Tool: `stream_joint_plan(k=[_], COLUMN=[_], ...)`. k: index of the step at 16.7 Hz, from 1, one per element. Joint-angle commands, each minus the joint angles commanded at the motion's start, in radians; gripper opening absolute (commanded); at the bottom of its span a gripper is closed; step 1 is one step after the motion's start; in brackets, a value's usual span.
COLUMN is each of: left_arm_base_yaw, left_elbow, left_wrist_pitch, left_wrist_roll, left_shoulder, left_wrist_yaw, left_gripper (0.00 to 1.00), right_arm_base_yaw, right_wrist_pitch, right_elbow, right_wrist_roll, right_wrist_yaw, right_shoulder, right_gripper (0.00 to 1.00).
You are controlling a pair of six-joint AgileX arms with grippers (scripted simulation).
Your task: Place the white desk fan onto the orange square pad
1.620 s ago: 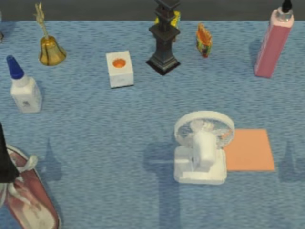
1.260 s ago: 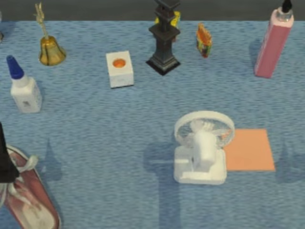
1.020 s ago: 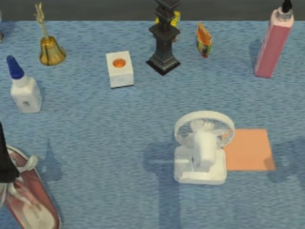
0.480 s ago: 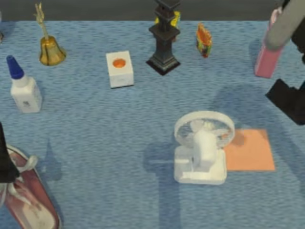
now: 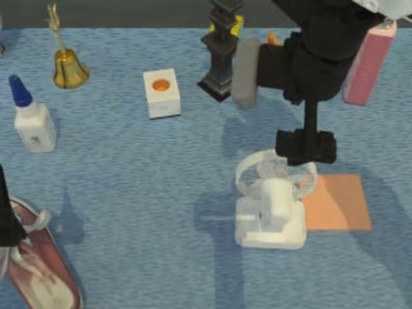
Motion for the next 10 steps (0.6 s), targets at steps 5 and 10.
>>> stream_joint_plan(k=[5, 10], left_arm_base_yaw=[0.0, 0.0], left_elbow=[0.0, 0.0], left_wrist_pitch=[0.0, 0.0], left_wrist_roll=[0.0, 0.0], left_shoulder=[0.0, 0.0], left_wrist_yaw=[0.0, 0.0], left_gripper=[1.0, 1.0], right_arm_base_yaw=[0.037, 0.034], right_wrist_pitch=[-0.096, -0.09], right_elbow=[0.108, 0.101], right_wrist_roll=[-0.052, -0.051], right_wrist_yaw=[0.001, 0.001], right_shoulder=[0.114, 0.112], right_gripper=[1.0, 1.0])
